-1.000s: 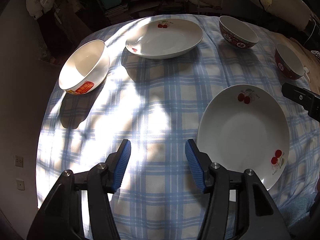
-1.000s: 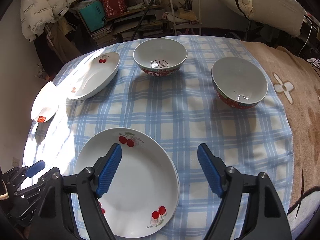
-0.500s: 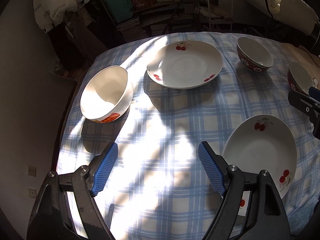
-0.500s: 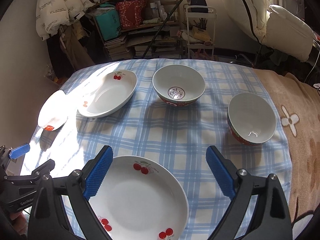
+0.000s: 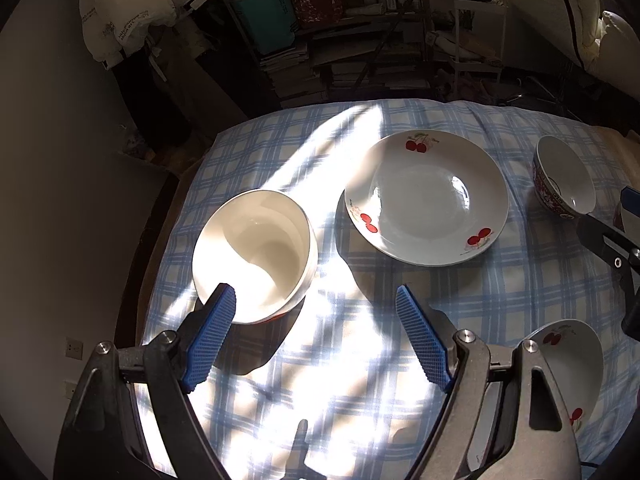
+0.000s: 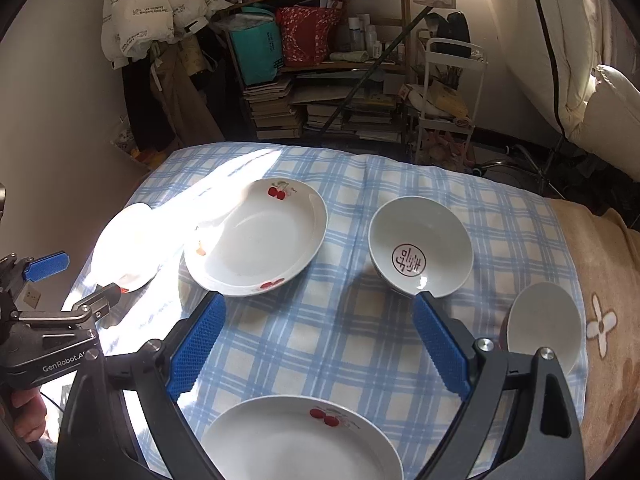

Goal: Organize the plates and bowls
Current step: 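Open both tools to release the plates and pull back, then move both tools to the rim of another cherry-print plate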

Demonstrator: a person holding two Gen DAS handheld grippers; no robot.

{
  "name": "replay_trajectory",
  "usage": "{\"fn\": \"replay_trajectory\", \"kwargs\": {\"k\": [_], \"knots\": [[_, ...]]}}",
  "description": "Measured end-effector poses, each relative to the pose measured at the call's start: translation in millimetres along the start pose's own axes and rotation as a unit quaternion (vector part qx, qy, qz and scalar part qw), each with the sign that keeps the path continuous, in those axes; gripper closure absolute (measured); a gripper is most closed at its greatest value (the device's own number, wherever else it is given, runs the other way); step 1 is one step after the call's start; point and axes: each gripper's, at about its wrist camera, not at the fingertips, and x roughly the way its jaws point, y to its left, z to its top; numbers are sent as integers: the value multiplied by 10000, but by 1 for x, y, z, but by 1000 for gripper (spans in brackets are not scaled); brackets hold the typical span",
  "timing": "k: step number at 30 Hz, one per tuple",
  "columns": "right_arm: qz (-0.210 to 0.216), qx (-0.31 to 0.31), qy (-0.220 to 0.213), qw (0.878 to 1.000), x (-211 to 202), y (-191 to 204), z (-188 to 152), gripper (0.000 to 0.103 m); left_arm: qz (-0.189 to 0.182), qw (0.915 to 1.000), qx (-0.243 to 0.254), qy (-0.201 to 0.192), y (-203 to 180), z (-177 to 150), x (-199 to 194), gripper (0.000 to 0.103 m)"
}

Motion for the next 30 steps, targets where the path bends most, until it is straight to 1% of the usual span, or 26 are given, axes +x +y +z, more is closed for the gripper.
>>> {"fn": "replay_trajectory", "kwargs": {"k": [7, 10, 15, 18, 19, 20, 22, 26, 27, 28, 30], "knots": [[114, -97, 62, 9999, 33, 8, 38, 5, 24, 10000, 9, 80, -2, 43, 32, 22], [88, -138, 140, 9998, 48, 7, 50, 5, -117, 9996, -117, 236, 0, 56, 52, 22], [21, -182, 310, 9994, 75, -1, 64, 5, -80, 9993, -132, 348, 0, 74, 82, 22], [59, -151, 384, 9991, 89, -4, 69, 6, -149, 9986, -116, 497, 1, 82, 98, 22], [107, -136, 445, 9989, 94, -6, 70, 12, -185, 9982, -94, 558, 0, 83, 104, 22], [156, -121, 532, 9984, 100, -7, 71, 21, -222, 9979, -95, 594, 0, 83, 108, 22], [213, -101, 691, 9973, 112, -8, 72, 29, -295, 9975, -98, 633, 0, 85, 115, 22], [257, -122, 853, 9960, 130, -10, 70, 39, -358, 9963, -192, 754, 1, 91, 131, 22], [257, -116, 841, 9961, 133, -11, 70, 40, -319, 9965, -158, 760, 0, 93, 134, 22], [258, -98, 818, 9963, 136, -11, 69, 44, -279, 9966, -120, 765, -1, 94, 137, 22], [300, -40, 835, 9961, 141, -14, 68, 48, -328, 9961, -110, 817, -3, 95, 141, 22]]}}
